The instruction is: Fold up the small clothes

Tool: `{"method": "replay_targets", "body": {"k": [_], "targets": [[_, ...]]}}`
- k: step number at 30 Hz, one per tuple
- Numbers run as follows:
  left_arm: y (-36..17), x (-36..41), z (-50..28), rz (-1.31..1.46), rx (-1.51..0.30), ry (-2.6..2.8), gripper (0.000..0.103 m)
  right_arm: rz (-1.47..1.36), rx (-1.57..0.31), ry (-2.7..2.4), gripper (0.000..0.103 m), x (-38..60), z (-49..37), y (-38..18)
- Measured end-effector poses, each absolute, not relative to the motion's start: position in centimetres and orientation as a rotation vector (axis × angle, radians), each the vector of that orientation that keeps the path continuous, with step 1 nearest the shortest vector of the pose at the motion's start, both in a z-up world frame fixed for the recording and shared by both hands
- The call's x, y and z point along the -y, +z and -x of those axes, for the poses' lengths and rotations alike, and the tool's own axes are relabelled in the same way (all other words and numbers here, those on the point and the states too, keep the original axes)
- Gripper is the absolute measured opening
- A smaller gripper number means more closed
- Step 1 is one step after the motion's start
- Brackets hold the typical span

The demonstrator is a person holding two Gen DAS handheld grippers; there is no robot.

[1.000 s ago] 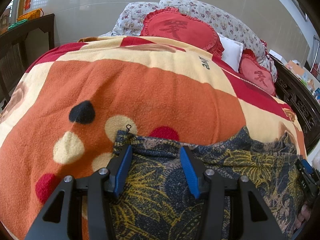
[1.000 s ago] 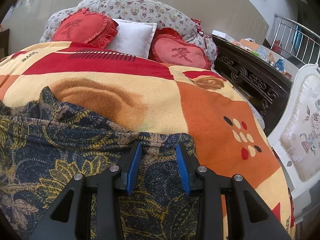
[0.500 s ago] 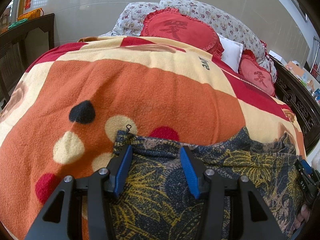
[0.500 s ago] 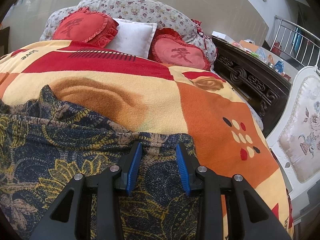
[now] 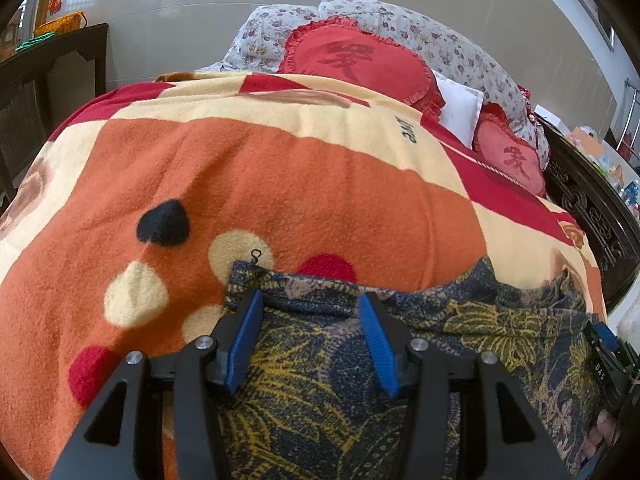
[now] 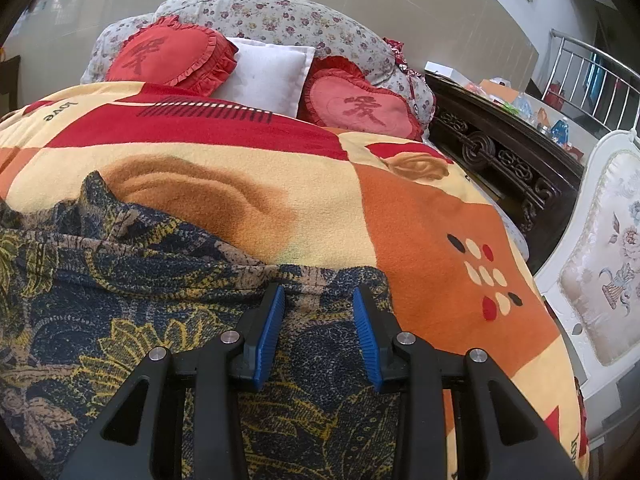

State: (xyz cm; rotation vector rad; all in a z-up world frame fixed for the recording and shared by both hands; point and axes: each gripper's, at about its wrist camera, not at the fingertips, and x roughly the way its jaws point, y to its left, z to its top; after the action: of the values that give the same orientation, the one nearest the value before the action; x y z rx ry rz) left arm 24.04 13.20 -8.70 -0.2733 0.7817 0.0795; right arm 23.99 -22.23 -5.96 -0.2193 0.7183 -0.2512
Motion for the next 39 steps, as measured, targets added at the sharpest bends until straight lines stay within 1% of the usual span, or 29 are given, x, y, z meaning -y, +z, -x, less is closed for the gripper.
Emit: {"method": "replay_targets", "body": {"k": [4, 6, 8, 9, 11, 12, 13, 14, 15, 16, 18, 20, 23, 24, 25, 27, 28, 29, 31, 32, 35, 39], "targets": [[-8.7, -13.0, -23.9, 0.265, -0.785, 0.084, 0.054, 0.202, -0.719, -0.239, 0.050, 22.3, -23.9, -6.0], [-8.7, -12.8, -24.2, 0.252, -0.799, 0.083, 0.058, 0.190, -0.719, -0.234, 0.050, 22.5, -23.9, -5.9], [-7.9, -12.4, -24.7, 0.233, -0.835, 0.070, 0.059, 0.165, -0.723, -0.224, 0.056, 22.8, -24.0, -5.8], [-7.3, -12.6, -24.6, 0.236, -0.841, 0.074, 0.057, 0.135, -0.742, -0.206, 0.057, 23.6, -24.2, -5.7], [-4.8, -13.5, -23.1, 0.255, -0.808, 0.103, 0.058, 0.063, -0.792, -0.154, 0.059, 24.8, -24.6, -5.1], [-3.2, -13.9, -21.9, 0.256, -0.773, 0.108, 0.059, 0.012, -0.808, -0.128, 0.059, 26.4, -24.6, -3.7], [-1.8, -14.1, -20.7, 0.246, -0.745, 0.101, 0.067, 0.000, -0.792, -0.139, 0.059, 27.0, -24.3, -2.6], [-0.5, -13.8, -19.0, 0.222, -0.714, 0.084, 0.072, -0.005, -0.753, -0.167, 0.059, 27.7, -23.5, -0.9], [0.1, -13.5, -17.8, 0.200, -0.699, 0.071, 0.079, -0.020, -0.693, -0.151, 0.059, 28.5, -22.1, 1.5], [0.5, -12.7, -16.2, 0.174, -0.690, 0.045, 0.081, -0.028, -0.656, -0.119, 0.059, 28.6, -21.0, 3.0], [0.2, -10.7, -13.0, 0.150, -0.707, -0.031, 0.081, -0.041, -0.608, -0.056, 0.059, 28.5, -18.3, 5.0], [-0.7, -8.2, -9.9, 0.137, -0.727, -0.099, 0.081, -0.064, -0.605, 0.042, 0.060, 28.0, -15.5, 5.5], [-2.6, -5.6, -6.4, 0.152, -0.750, -0.153, 0.080, -0.068, -0.662, 0.194, 0.060, 26.6, -10.9, 3.6], [-3.8, -5.0, -6.0, 0.163, -0.784, -0.153, 0.074, -0.065, -0.709, 0.253, 0.060, 26.3, -9.3, 2.1], [-5.2, -4.1, -6.2, 0.170, -0.839, -0.149, 0.063, -0.056, -0.740, 0.274, 0.059, 26.0, -8.4, 1.0], [-7.9, -3.2, -7.5, 0.175, -0.950, -0.115, 0.050, -0.002, -0.778, 0.271, 0.059, 25.5, -6.8, -1.5], [-9.0, -2.5, -7.9, 0.162, -0.961, -0.099, 0.050, 0.019, -0.800, 0.273, 0.059, 25.2, -6.7, -2.8], [-9.1, -2.1, -7.7, 0.144, -0.932, -0.090, 0.050, 0.030, -0.836, 0.268, 0.059, 25.2, -6.5, -4.1], [-9.2, -1.2, -7.9, 0.133, -0.933, -0.069, 0.050, 0.036, -0.928, 0.246, 0.060, 25.8, -6.8, -6.7], [-9.3, -0.8, -8.2, 0.139, -0.928, -0.066, 0.050, 0.034, -0.933, 0.252, 0.061, 25.8, -6.9, -7.2], [-9.6, -0.9, -8.5, 0.165, -0.912, -0.092, 0.050, 0.027, -0.925, 0.257, 0.062, 26.9, -6.8, -7.2], [-8.0, -4.4, -6.6, 0.374, -0.891, -0.155, 0.050, 0.048, -0.893, 0.252, 0.063, 28.1, -6.9, -7.0]]}}
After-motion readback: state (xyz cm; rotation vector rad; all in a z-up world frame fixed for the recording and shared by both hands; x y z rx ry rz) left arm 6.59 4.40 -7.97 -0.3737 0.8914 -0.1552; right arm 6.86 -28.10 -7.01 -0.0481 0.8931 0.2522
